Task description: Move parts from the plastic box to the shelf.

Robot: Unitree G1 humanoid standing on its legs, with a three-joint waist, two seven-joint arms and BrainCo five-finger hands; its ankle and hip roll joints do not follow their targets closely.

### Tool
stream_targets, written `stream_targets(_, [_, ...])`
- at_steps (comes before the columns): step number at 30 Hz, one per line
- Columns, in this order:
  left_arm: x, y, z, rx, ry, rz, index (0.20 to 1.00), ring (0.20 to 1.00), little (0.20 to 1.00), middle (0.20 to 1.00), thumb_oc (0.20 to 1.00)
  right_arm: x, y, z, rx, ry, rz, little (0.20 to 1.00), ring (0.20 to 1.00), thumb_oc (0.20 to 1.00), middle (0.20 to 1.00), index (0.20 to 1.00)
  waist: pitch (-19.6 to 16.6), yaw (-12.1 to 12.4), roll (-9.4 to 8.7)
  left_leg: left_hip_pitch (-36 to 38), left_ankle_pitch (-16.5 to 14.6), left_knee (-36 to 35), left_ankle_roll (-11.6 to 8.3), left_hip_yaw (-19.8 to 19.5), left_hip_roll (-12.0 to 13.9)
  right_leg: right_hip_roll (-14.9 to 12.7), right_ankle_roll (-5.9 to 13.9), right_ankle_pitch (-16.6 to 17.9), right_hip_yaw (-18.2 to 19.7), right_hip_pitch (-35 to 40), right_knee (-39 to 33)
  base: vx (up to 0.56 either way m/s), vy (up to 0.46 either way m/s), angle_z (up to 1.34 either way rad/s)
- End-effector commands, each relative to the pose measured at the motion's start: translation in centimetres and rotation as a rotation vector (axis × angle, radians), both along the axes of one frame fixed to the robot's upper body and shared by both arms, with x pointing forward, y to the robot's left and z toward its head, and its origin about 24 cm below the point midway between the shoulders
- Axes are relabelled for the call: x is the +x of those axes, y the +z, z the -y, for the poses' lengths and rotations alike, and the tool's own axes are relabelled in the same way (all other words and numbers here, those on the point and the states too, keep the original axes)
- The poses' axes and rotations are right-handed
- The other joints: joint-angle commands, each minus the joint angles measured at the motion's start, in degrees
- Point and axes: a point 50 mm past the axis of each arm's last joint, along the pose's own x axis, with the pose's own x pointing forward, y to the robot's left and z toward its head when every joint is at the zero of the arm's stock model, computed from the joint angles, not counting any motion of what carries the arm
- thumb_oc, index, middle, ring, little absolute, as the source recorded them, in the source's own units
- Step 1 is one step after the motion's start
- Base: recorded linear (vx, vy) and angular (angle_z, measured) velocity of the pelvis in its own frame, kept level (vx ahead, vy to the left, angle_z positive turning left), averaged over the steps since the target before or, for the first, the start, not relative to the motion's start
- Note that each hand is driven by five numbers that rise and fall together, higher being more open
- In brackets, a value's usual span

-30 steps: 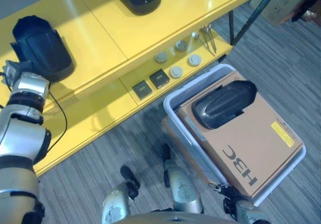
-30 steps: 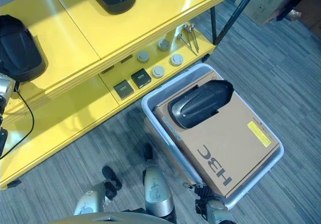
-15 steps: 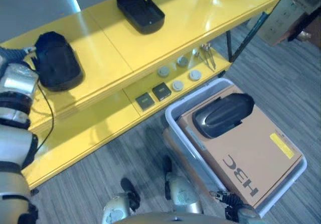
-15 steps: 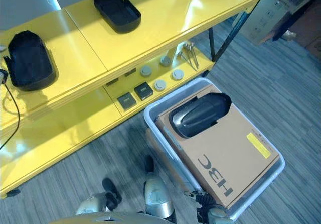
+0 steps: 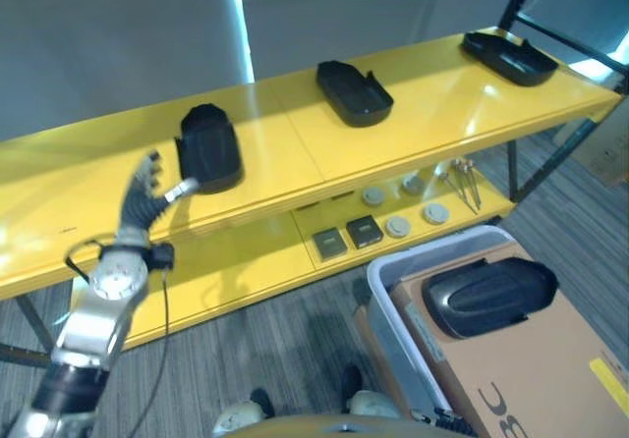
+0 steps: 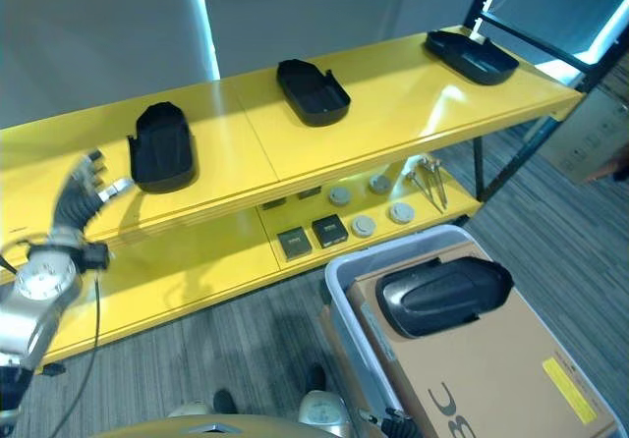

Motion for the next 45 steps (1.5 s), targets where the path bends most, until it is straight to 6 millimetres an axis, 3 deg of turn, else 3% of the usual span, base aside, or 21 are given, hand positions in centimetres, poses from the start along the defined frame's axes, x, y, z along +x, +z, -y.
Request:
stream_targets(1, [1.0, 4.3, -0.1, -0.008, -0.106, 0.244, 0.2, 0.2, 0.2, 0.2, 0.2, -1.0, 0.1, 0.8, -0.061, -0.011, -0.019, 1.0, 1.0, 1.0, 1.0, 1.0, 1.5, 0.1, -0.42, -3.0, -0.8, 3.4, -1.54, -5.5, 2.9, -4.7, 6.3, -3.6, -0.7, 2.3, 2.1, -0.02, -0.019, 0.12])
stream_targets(3, [-0.2, 2.9, -0.3, -0.08, -0.116, 0.206, 0.2, 0.2, 0.2, 0.2, 0.2, -1.4, 0.0, 1.0, -0.062, -0.028, -0.023, 1.0, 1.0, 1.0, 1.0, 1.0, 1.6, 1.2, -0.36, -3.2, -0.6, 3.2, -1.61, -5.8, 2.8, -4.9, 6.37, -3.3, -1.2, 2.5, 1.7, -0.04, -0.021, 0.13])
stream_targets(8, [-0.1, 2.4, -0.6, -0.061, -0.104, 0.214, 0.2, 0.2, 0.2, 0.2, 0.2, -1.8, -0.2, 1.2, -0.067, -0.03, -0.031, 1.0, 1.0, 1.0, 1.0, 1.0, 1.6, 1.2, -0.21, -2.9, -0.5, 3.0, -1.58, -5.5, 2.8, -5.0, 6.56, -3.2, -1.5, 2.7, 1.6, -0.02, -0.002, 0.06])
stream_targets(14, [2.0, 3.1, 0.2, -0.09, -0.066, 0.266, 0.2, 0.2, 0.2, 0.2, 0.2, -1.5, -0.3, 1.1, -0.076, 0.006, -0.047, 1.0, 1.0, 1.0, 1.0, 1.0, 1.4, -0.6, -0.38, -2.4, -0.5, 3.0, -1.68, -4.1, 3.3, -5.0, 6.68, -3.1, -0.5, 2.3, 1.9, 0.0, -0.007, -0.02])
stream_targets(15, [3.3, 3.0, 0.7, -0.132, -0.039, 0.258, 0.2, 0.2, 0.2, 0.2, 0.2, -1.5, -0.4, 1.2, -0.079, 0.038, -0.057, 1.0, 1.0, 1.0, 1.0, 1.0, 1.2, -1.9, -0.6, -2.1, -0.6, 3.3, -1.79, -3.2, 3.7, -4.8, 6.66, -3.1, 0.1, 2.0, 2.1, 0.02, -0.031, -0.1])
stream_targets(23, [5.7, 1.1, 1.1, -0.125, 0.058, 0.188, 0.2, 0.2, 0.2, 0.2, 0.2, -1.2, -0.3, 1.5, -0.085, 0.091, -0.07, 1.0, 1.0, 1.0, 1.0, 1.0, 1.0, -4.5, -0.97, -2.0, -0.8, 3.9, -1.87, -1.4, 4.4, -4.4, 6.61, -3.3, 1.8, 0.9, 2.9, 0.01, -0.022, -0.16])
stream_targets(37, [6.1, -1.0, -0.1, -0.091, 0.157, 0.109, 0.2, 0.2, 0.2, 0.2, 0.2, -0.9, 0.1, 2.2, -0.093, 0.126, -0.061, 1.0, 1.0, 1.0, 1.0, 1.0, 1.9, -5.9, -0.97, -2.9, -1.0, 5.1, -1.94, -1.0, 4.8, -4.5, 6.59, -3.3, 2.6, -0.2, 3.4, 0.0, 0.0, -0.06])
stream_targets(45, [7.0, -0.5, -0.9, -0.056, 0.202, 0.128, 0.2, 0.2, 0.2, 0.2, 0.2, -0.2, 0.3, 2.3, -0.098, 0.165, -0.06, 1.0, 1.0, 1.0, 1.0, 1.0, 2.1, -6.6, -1.2, -2.9, -1.0, 5.3, -1.95, -0.7, 4.9, -4.6, 6.74, -3.3, 2.8, -0.4, 3.8, 0.0, 0.0, 0.0])
